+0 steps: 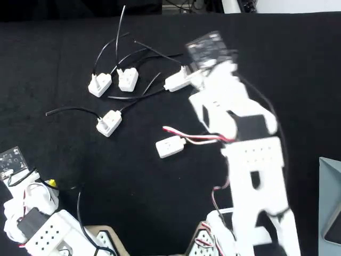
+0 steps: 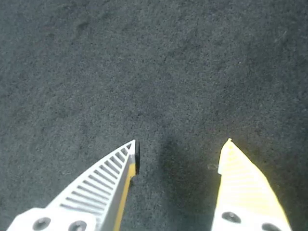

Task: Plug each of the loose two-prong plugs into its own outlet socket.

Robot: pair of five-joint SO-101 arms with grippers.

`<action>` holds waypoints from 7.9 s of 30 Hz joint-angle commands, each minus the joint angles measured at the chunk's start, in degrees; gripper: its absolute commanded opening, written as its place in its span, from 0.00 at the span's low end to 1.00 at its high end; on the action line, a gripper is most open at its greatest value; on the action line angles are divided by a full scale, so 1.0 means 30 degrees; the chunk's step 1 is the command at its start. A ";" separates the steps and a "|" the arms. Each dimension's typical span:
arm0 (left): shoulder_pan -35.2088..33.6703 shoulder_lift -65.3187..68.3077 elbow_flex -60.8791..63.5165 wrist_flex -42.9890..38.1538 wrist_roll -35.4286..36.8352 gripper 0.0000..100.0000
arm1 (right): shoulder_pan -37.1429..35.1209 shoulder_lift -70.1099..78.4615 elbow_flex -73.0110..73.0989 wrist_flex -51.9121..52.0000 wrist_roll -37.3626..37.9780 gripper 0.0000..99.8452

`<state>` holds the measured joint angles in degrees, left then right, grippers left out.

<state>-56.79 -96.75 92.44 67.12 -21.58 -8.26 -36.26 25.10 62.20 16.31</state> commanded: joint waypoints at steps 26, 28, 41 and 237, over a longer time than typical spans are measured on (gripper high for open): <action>0.0015 -0.0117 -0.0161 -0.0352 -0.0176 0.28 | 0.1289 0.6110 -0.2154 0.2403 -1.1810 0.18; 0.0015 -0.0117 -0.0161 -0.0352 -0.0176 0.28 | 0.1201 0.7751 -0.3560 0.2755 -1.3216 0.17; 0.0015 -0.0117 -0.0161 -0.0352 -0.0176 0.28 | 0.0674 1.4081 -0.8278 0.7150 -1.7553 0.17; 2.3429 2.8777 -1.6366 -0.4249 0.1817 0.14 | 0.7062 1.0945 -0.5670 1.0608 -0.6183 0.01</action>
<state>13.01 -6.20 42.07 54.11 -17.19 13.45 -0.75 8.40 94.46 -1.98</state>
